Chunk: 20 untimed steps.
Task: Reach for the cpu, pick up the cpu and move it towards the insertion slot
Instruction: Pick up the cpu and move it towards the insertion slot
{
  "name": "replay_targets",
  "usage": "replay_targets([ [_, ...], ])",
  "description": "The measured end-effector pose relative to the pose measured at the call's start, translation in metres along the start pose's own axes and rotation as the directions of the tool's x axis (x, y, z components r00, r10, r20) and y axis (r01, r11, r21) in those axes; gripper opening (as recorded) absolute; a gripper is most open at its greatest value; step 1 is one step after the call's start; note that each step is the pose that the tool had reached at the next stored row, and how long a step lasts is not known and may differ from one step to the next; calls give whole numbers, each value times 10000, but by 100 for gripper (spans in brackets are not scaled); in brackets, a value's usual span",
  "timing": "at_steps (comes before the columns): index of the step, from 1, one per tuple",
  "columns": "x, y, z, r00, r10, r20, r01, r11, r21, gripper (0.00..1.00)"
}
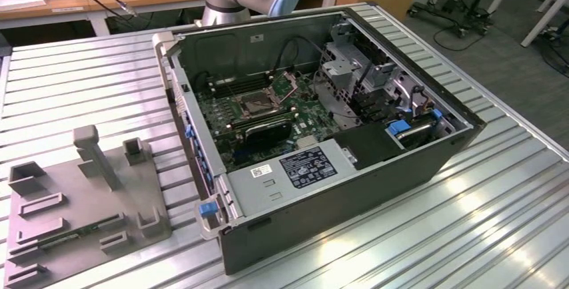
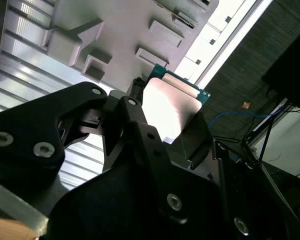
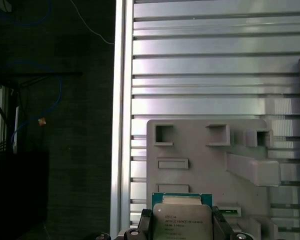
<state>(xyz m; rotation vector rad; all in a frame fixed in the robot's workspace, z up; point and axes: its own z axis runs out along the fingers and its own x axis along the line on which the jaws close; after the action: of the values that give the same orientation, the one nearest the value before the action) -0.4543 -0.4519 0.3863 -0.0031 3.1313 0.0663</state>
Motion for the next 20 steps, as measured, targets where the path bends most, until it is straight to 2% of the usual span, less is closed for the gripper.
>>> replay_targets([
  [9,0,0,-1,10000,-1,-1,1,10000,0,55],
  [20,-152,0,1,10000,0,0,0,10000,0,55],
])
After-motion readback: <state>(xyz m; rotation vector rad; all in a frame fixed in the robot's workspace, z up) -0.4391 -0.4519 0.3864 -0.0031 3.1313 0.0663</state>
